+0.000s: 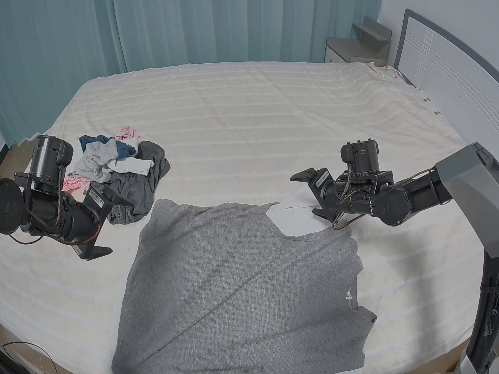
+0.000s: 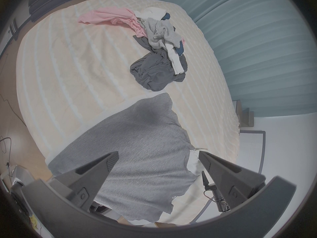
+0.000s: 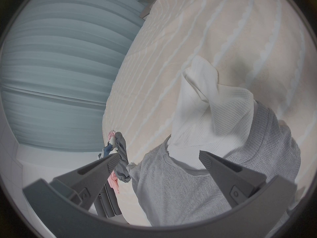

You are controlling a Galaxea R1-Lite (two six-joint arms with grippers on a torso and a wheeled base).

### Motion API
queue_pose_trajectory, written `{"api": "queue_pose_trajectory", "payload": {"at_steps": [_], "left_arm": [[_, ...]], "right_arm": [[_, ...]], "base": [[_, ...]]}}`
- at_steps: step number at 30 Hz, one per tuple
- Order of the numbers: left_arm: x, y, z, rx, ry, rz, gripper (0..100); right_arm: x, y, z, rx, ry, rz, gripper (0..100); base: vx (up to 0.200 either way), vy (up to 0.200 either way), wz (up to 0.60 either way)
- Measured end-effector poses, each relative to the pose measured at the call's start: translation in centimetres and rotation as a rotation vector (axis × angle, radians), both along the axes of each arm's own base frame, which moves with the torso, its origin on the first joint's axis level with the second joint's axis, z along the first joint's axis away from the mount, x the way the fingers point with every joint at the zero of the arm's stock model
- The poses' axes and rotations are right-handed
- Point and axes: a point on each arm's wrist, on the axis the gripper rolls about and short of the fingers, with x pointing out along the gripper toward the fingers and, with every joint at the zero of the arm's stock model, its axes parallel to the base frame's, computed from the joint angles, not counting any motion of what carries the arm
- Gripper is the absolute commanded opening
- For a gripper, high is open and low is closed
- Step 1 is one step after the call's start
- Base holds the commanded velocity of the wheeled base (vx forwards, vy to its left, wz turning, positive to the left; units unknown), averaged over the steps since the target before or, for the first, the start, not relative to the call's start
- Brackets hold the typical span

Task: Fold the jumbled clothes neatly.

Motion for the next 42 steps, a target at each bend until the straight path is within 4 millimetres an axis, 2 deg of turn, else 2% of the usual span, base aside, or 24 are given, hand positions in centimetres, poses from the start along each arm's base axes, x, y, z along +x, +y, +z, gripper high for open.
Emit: {"api": "queue_pose_trajectory", "payload": {"at_steps": [6,13,23,36,42], "left_arm": [[-0.4,0.0,-0.3,0.001,0.012,-0.003,100],[-0.8,0.0,-0.1,0.000,0.003,-0.003,100],[-1.0,0.0,0.1,0.000,-0.004,-0.003,100],[-1.0,0.1,-0.3,-0.004,-0.030,-0.002,100],[-1.0,0.1,-0.3,-0.005,-0.035,-0.002,100]], "right_arm": [[1.4,0.4,-0.7,0.002,-0.005,-0.006,100],[2.3,0.6,-2.4,-0.005,0.036,-0.047,100],[3.9,0.2,-2.7,0.007,0.027,-0.078,100],[5.8,0.6,-4.2,-0.015,0.047,-0.107,100],[7.2,0.4,-3.8,-0.006,0.001,-0.141,100]], "base": [[0.000,0.000,0.00],[0.000,0.000,0.00],[0.000,0.000,0.00],[0.000,0.000,0.00],[0.000,0.000,0.00]]}}
